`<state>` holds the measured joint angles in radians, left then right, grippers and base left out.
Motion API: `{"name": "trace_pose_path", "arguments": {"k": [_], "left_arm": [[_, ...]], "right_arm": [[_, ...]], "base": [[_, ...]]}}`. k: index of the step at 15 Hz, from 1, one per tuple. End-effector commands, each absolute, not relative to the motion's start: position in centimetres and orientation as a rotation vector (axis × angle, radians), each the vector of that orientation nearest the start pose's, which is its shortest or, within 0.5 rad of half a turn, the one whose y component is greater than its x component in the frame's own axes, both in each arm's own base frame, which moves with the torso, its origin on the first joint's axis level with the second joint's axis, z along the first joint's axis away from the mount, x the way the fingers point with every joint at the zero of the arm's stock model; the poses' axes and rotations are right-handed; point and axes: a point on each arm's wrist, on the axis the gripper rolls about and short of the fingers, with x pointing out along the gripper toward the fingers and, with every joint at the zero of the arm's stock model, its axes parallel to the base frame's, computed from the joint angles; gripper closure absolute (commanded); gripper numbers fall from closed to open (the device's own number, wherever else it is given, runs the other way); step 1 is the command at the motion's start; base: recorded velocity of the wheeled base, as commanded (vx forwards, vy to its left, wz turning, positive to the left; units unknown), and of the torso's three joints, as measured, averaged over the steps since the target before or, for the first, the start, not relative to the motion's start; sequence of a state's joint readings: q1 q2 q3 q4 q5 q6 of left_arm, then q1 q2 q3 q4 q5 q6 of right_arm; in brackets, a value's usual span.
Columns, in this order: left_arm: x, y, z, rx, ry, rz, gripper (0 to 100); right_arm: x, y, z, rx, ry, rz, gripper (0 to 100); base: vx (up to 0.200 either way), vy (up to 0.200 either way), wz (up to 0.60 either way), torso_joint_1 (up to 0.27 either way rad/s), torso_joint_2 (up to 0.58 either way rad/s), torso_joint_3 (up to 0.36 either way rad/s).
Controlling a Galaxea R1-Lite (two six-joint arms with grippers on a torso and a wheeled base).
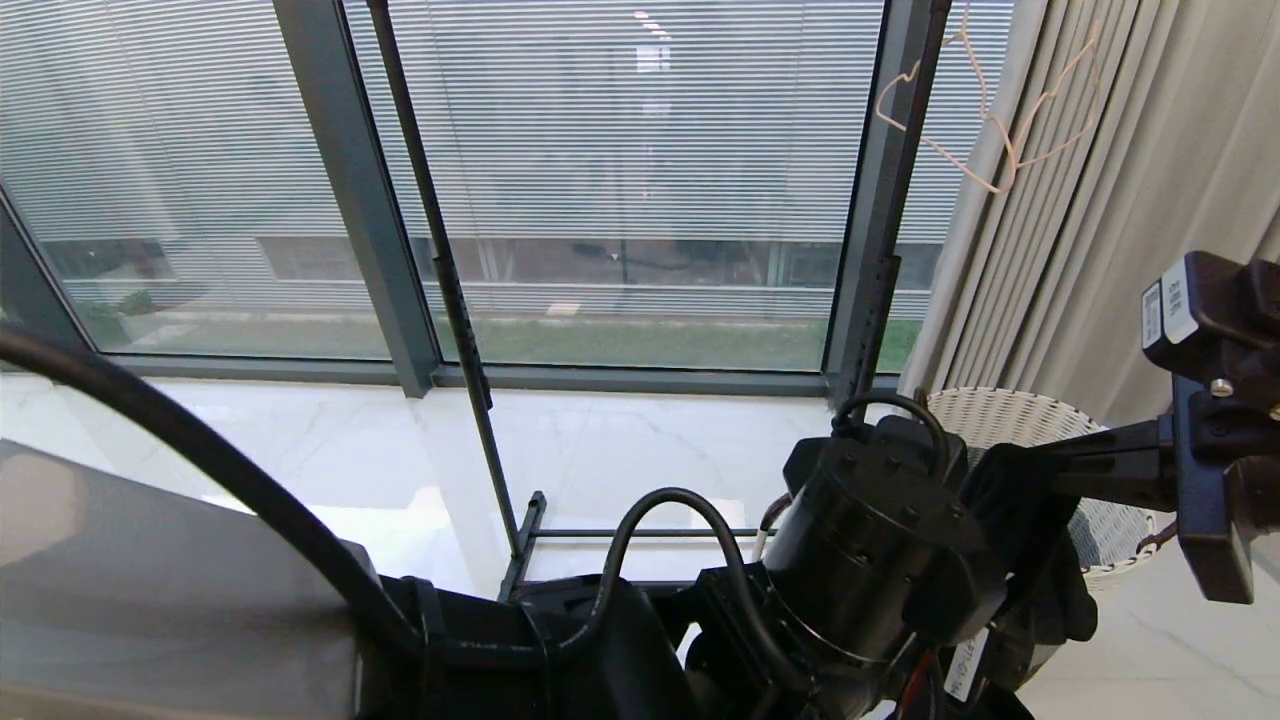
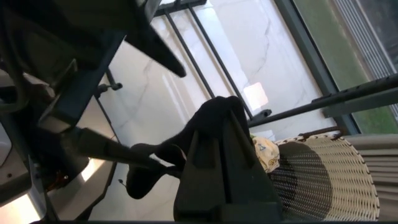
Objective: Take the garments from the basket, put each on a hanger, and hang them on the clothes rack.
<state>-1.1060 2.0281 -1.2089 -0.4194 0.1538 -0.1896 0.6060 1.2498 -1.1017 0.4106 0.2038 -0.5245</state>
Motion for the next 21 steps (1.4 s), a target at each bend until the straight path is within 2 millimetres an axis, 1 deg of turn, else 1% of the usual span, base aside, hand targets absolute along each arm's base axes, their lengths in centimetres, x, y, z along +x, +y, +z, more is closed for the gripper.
{"name": "trace_pose_path", "arguments": {"k": [1, 2, 4, 5, 7, 8, 10, 13, 15, 16, 19, 21], "left_arm": [[19.6, -36.2, 14.3, 0.078, 0.431, -0.860, 0], [20.2, -36.5, 13.8, 0.082, 0.428, -0.834, 0], [20.6, -37.4, 13.2, 0.088, 0.424, -0.820, 0], [20.7, -37.6, 12.4, 0.102, 0.439, -0.816, 0], [20.9, -37.7, 11.0, 0.146, 0.457, -0.798, 0], [20.9, -37.7, 10.8, 0.161, 0.456, -0.795, 0], [20.9, -37.5, 9.7, 0.205, 0.472, -0.796, 0], [20.8, -37.1, 9.2, 0.220, 0.492, -0.791, 0], [20.8, -37.1, 9.1, 0.220, 0.494, -0.790, 0], [20.8, -37.1, 9.1, 0.221, 0.495, -0.789, 100], [20.7, -36.7, 9.2, 0.223, 0.487, -0.737, 100], [20.1, -35.5, 10.2, 0.222, 0.481, -0.719, 100]], "right_arm": [[14.1, 10.4, 28.0, -0.598, 0.341, 0.923, 100], [14.1, 10.4, 28.0, -0.599, 0.338, 0.927, 100], [13.9, 10.6, 28.0, -0.602, 0.332, 0.943, 100], [13.8, 10.7, 28.0, -0.605, 0.332, 0.948, 100], [13.8, 10.8, 28.1, -0.604, 0.328, 0.952, 100], [13.8, 10.8, 28.1, -0.604, 0.327, 0.951, 100], [13.8, 10.8, 28.2, -0.602, 0.326, 0.951, 100], [13.7, 10.7, 28.2, -0.602, 0.324, 0.950, 100], [13.7, 10.7, 28.1, -0.602, 0.326, 0.951, 100], [13.7, 10.7, 28.1, -0.603, 0.327, 0.951, 100], [13.9, 10.7, 27.9, -0.600, 0.339, 0.942, 100], [14.2, 10.3, 27.7, -0.581, 0.365, 0.913, 100]], "base": [[0.000, 0.000, 0.00, 0.000, 0.00, 0.000], [0.000, 0.000, 0.00, 0.000, 0.00, 0.000], [0.000, 0.000, 0.00, 0.000, 0.00, 0.000], [0.000, 0.000, 0.00, 0.000, 0.00, 0.000], [0.000, 0.000, 0.00, 0.000, 0.00, 0.000], [0.000, 0.000, 0.00, 0.000, 0.00, 0.000], [0.000, 0.000, 0.00, 0.000, 0.00, 0.000], [0.000, 0.000, 0.00, 0.000, 0.00, 0.000], [0.000, 0.000, 0.00, 0.000, 0.00, 0.000], [0.000, 0.000, 0.00, 0.000, 0.00, 0.000], [0.000, 0.000, 0.00, 0.000, 0.00, 0.000], [0.000, 0.000, 0.00, 0.000, 0.00, 0.000]]}}
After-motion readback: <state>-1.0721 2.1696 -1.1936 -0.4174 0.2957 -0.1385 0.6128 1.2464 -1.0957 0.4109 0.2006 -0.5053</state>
